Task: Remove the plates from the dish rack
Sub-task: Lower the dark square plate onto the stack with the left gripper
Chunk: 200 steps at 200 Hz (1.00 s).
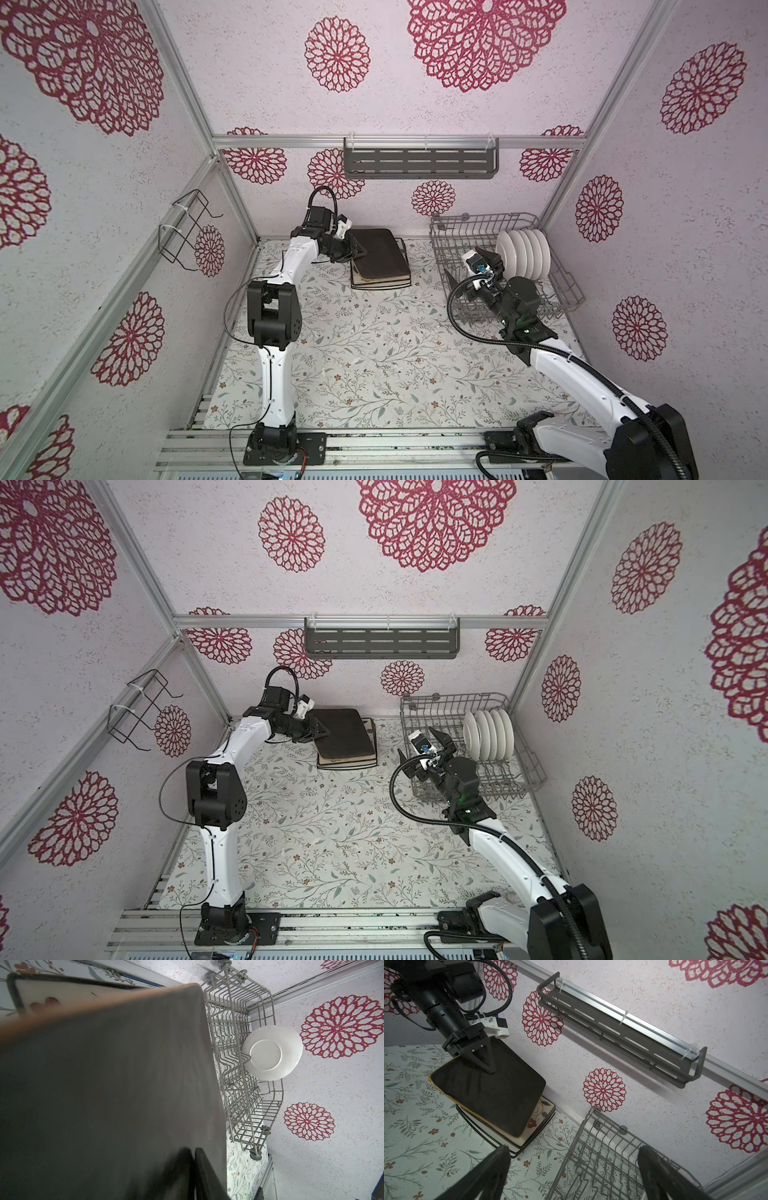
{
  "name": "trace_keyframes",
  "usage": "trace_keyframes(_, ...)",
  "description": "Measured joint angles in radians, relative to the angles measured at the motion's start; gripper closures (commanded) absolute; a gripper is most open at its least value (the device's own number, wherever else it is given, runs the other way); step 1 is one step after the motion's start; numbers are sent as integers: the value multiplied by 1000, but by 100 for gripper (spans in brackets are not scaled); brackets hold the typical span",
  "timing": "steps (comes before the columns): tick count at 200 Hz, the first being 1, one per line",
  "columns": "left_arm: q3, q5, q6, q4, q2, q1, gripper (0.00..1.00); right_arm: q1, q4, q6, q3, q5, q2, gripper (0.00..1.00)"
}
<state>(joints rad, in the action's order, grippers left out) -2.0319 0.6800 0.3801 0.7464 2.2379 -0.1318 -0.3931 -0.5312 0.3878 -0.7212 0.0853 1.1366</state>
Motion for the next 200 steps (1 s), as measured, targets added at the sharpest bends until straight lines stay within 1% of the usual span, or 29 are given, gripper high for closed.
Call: trace_keyframes(200, -126, 48, -13, 0, 135, 30, 100, 28, -66, -17, -55, 45, 155, 1)
